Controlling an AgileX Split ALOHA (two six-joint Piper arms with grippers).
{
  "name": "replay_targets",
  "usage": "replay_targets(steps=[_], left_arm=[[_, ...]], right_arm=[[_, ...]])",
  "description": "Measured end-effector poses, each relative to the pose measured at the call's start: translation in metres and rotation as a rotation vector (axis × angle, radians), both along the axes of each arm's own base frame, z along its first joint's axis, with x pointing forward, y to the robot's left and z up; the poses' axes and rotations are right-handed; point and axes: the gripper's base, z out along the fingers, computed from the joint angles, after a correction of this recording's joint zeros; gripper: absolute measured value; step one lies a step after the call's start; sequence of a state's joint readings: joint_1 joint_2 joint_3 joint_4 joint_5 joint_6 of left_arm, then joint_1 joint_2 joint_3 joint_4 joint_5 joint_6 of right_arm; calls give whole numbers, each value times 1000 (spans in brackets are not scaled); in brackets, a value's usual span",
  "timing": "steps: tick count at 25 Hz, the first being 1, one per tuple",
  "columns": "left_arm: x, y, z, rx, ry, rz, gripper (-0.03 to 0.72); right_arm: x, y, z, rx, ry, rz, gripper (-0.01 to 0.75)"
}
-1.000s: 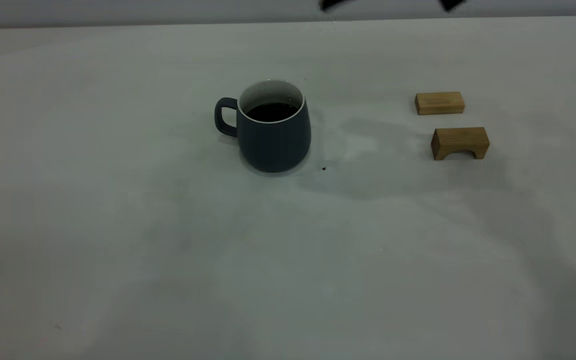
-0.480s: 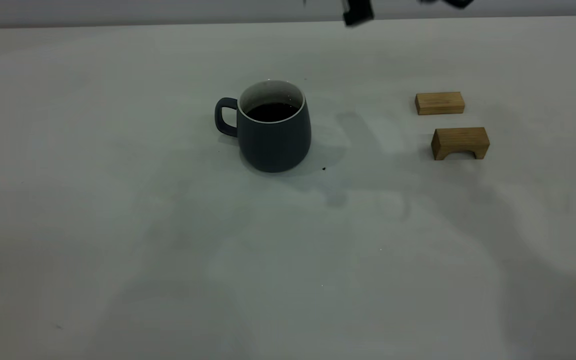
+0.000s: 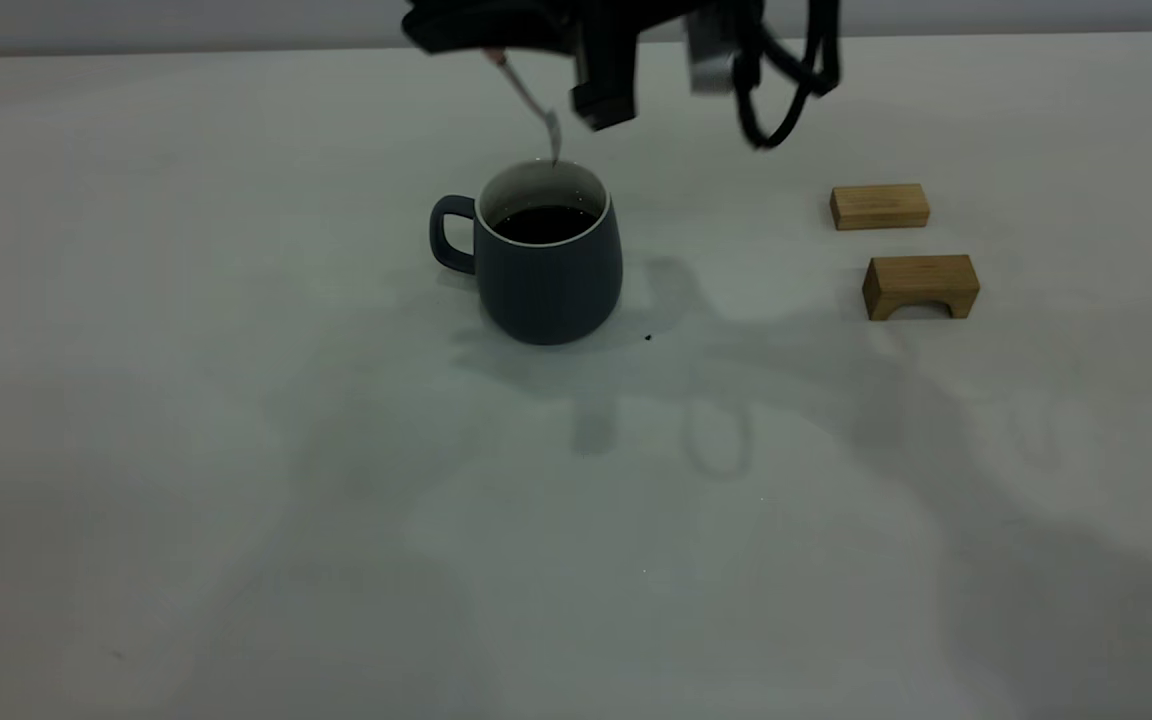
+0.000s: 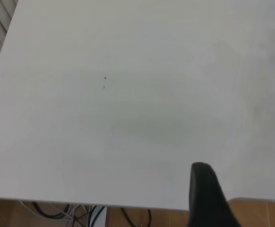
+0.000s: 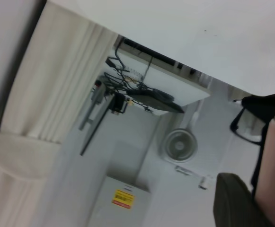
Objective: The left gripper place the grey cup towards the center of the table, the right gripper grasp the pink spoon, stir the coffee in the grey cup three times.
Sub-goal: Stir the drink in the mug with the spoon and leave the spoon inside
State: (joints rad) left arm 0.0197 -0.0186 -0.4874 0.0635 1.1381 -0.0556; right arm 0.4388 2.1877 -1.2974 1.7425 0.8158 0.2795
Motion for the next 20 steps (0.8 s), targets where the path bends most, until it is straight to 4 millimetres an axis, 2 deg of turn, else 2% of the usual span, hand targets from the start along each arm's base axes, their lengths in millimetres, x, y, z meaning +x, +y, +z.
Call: replay_targets(steps=[4, 11, 20], left_arm=[[0, 0, 0, 0, 0, 0, 469], [0, 0, 0, 1, 0, 0, 469], [0, 0, 0, 1, 0, 0, 469]], right_arm=[[1, 0, -12, -10, 60, -40, 126], [4, 1, -18, 1, 125, -72, 126], [27, 12, -55, 8, 169, -81, 126]])
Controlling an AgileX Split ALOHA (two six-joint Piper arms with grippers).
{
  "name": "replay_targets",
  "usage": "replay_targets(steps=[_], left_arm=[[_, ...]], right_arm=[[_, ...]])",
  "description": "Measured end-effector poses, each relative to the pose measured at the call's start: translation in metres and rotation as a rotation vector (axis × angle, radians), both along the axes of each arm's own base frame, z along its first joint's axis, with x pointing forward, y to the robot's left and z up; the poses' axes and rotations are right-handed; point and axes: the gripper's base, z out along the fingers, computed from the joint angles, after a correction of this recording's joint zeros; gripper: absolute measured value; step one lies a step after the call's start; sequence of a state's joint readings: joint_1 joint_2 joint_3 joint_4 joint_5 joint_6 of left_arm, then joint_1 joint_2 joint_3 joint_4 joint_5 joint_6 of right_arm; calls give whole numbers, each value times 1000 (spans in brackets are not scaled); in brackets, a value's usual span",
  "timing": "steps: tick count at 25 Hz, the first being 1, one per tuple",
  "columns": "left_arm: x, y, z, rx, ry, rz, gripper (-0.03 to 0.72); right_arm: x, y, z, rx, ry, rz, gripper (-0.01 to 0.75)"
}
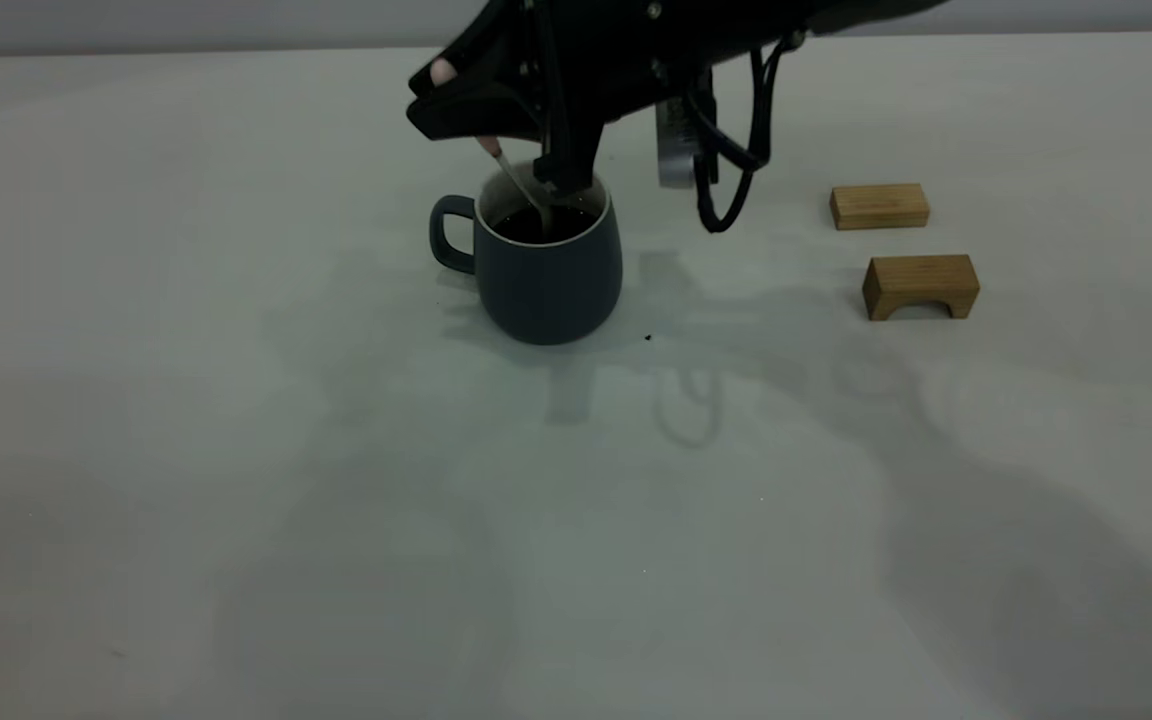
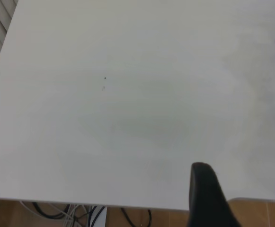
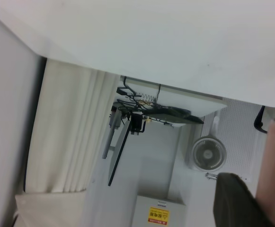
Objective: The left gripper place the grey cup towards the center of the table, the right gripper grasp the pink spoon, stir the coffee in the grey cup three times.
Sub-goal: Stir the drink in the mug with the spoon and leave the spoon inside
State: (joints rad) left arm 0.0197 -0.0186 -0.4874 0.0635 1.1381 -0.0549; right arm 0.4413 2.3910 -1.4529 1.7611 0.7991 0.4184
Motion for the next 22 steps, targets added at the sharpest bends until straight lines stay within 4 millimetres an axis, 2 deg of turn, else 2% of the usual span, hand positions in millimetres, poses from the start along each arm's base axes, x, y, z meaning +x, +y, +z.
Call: replay_targets(steps=[6, 13, 18, 22], left_arm=[[0, 0, 0, 0, 0, 0, 469], [0, 0, 0, 0, 0, 0, 469], [0, 0, 0, 0, 0, 0, 469], [0, 0, 0, 0, 0, 0, 469]], right_arm=[[1, 2, -15, 33, 114, -25, 126], [15, 8, -16, 48, 62, -15, 126], [25, -13, -22, -18, 7, 4, 126], [30, -30, -22, 2, 110, -33, 126]])
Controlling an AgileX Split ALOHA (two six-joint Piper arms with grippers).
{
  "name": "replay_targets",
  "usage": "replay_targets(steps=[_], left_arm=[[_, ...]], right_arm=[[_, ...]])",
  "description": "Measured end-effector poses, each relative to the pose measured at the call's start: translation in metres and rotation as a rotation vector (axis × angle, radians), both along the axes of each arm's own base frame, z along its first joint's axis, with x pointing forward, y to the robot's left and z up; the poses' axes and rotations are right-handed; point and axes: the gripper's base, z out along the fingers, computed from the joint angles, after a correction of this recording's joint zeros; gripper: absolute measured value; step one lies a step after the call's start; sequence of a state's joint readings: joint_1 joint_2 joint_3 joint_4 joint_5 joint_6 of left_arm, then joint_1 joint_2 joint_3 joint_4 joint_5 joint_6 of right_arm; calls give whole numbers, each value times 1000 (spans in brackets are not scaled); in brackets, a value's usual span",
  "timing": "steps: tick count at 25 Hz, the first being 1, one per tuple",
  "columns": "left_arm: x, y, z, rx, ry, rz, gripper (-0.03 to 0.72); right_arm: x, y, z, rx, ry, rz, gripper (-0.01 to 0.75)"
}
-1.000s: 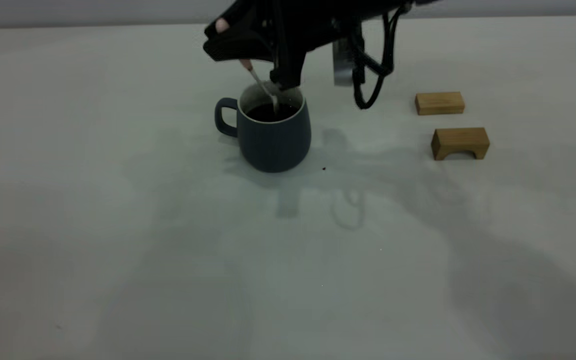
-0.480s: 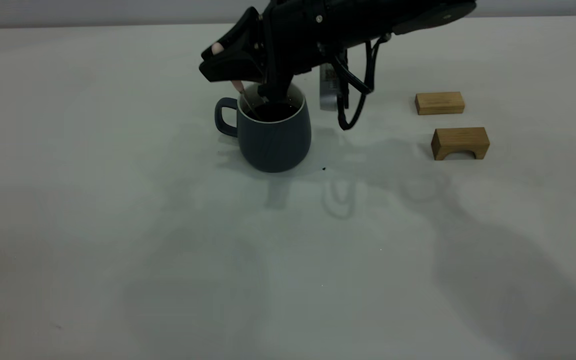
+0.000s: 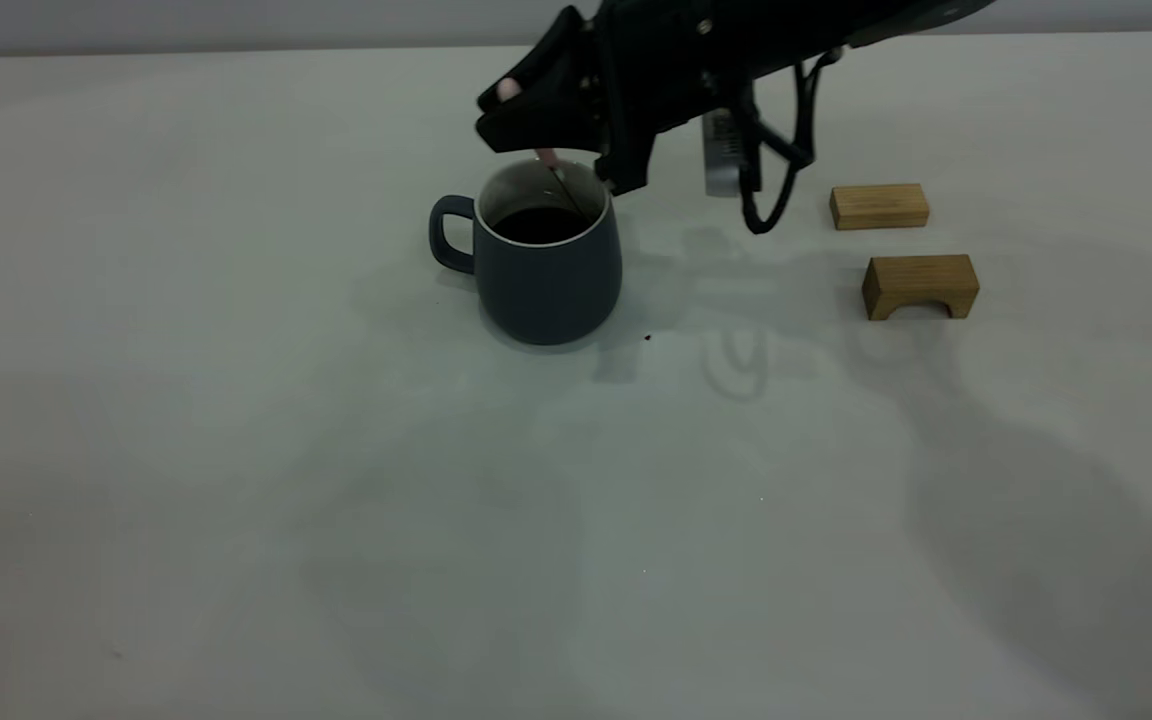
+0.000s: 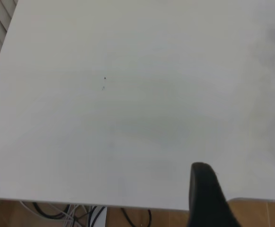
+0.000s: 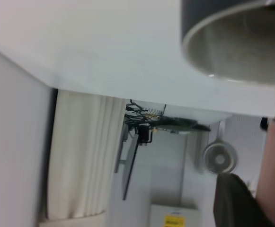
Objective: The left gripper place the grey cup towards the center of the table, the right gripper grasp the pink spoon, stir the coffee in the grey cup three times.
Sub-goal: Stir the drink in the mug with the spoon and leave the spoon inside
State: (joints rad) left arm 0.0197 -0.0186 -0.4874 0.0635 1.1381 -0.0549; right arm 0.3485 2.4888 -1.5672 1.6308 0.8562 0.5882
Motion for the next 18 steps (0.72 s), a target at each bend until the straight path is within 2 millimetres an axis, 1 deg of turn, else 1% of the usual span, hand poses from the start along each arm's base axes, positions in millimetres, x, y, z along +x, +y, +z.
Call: replay_targets(steps=[4, 7, 11, 13, 16, 18], left_arm=[[0, 0, 0, 0, 0, 0, 469], [0, 0, 0, 0, 0, 0, 469], [0, 0, 0, 0, 0, 0, 469], [0, 0, 0, 0, 0, 0, 469], [0, 0, 0, 0, 0, 0, 469], [0, 0, 0, 0, 0, 0, 469]], right_arm=[[-6, 5, 3, 66, 144, -9, 126], [-8, 12, 7, 94, 149, 0, 126], [-7, 18, 10, 114, 45, 19, 126], [-5, 18, 10, 94, -42, 34, 126], [0, 14, 7, 29, -154, 38, 126], [2, 10, 5, 0, -175, 45, 126]])
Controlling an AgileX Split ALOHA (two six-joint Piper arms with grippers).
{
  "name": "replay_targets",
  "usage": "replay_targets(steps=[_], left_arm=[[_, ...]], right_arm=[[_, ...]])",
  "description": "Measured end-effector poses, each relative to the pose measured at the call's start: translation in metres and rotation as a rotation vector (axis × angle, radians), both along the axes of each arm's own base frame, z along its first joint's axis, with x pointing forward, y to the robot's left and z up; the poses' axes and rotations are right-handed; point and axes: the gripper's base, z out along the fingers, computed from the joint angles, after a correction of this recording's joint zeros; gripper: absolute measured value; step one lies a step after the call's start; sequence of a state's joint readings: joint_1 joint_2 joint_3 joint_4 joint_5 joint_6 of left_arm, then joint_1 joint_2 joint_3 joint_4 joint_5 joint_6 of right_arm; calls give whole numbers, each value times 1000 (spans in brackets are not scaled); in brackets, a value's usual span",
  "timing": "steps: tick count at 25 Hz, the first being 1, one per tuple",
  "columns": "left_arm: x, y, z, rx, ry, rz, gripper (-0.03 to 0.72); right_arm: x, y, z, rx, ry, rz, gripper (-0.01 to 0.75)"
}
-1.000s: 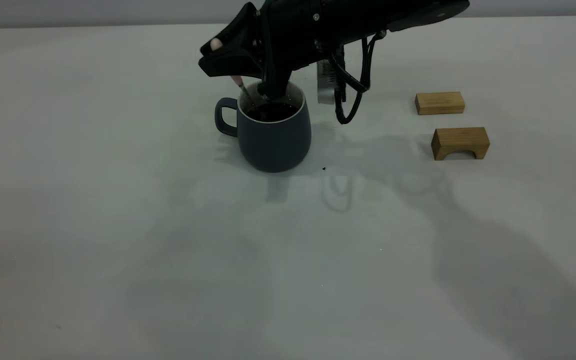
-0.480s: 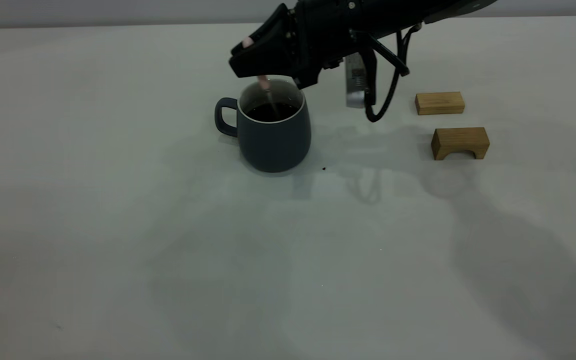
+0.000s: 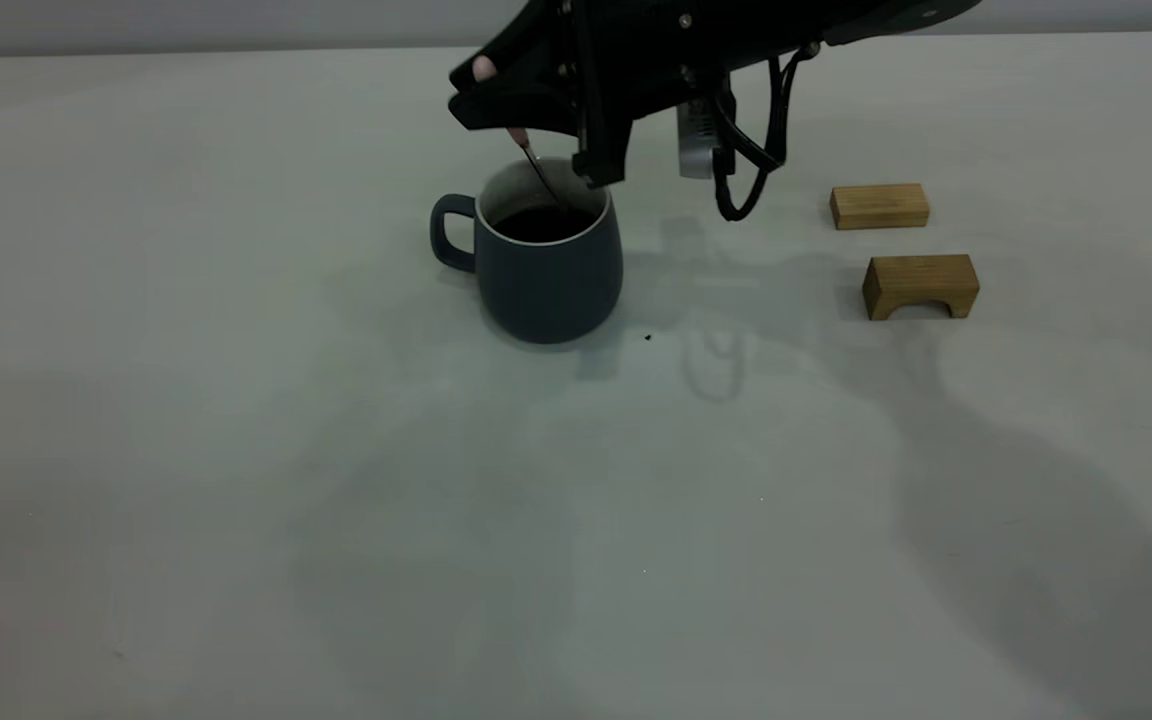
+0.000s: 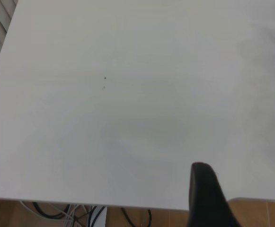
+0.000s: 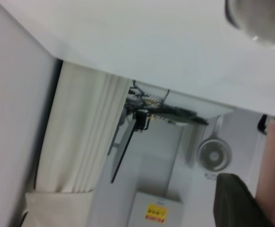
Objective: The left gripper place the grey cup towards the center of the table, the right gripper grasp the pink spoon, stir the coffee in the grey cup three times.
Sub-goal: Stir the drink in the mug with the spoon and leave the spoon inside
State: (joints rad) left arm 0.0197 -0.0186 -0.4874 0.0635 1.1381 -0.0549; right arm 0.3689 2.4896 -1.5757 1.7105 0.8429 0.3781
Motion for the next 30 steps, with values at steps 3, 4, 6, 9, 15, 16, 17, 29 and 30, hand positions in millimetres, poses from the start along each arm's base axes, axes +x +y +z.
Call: replay_targets(steps=[3, 4, 6, 9, 15, 16, 17, 29, 30], left_arm=[[0, 0, 0, 0, 0, 0, 469], [0, 0, 0, 0, 0, 0, 469], [0, 0, 0, 0, 0, 0, 469], [0, 0, 0, 0, 0, 0, 469], [0, 0, 0, 0, 0, 0, 469], [0, 0, 0, 0, 0, 0, 469], [0, 0, 0, 0, 0, 0, 469], [0, 0, 0, 0, 0, 0, 469], [0, 0, 0, 0, 0, 0, 469]], right_arm=[[1, -6, -3, -26, 34, -2, 126], [1, -8, -4, -27, 72, -15, 126], [-1, -9, -4, -13, 177, -48, 126], [-5, -8, -4, 14, 326, -74, 126], [-13, 9, 0, 79, 386, -59, 126], [-14, 12, 1, 86, 369, -48, 126], [-14, 14, 2, 90, 345, -37, 126], [-6, -5, -8, -81, 57, 56, 126], [-7, -6, -8, -90, 54, 74, 126]])
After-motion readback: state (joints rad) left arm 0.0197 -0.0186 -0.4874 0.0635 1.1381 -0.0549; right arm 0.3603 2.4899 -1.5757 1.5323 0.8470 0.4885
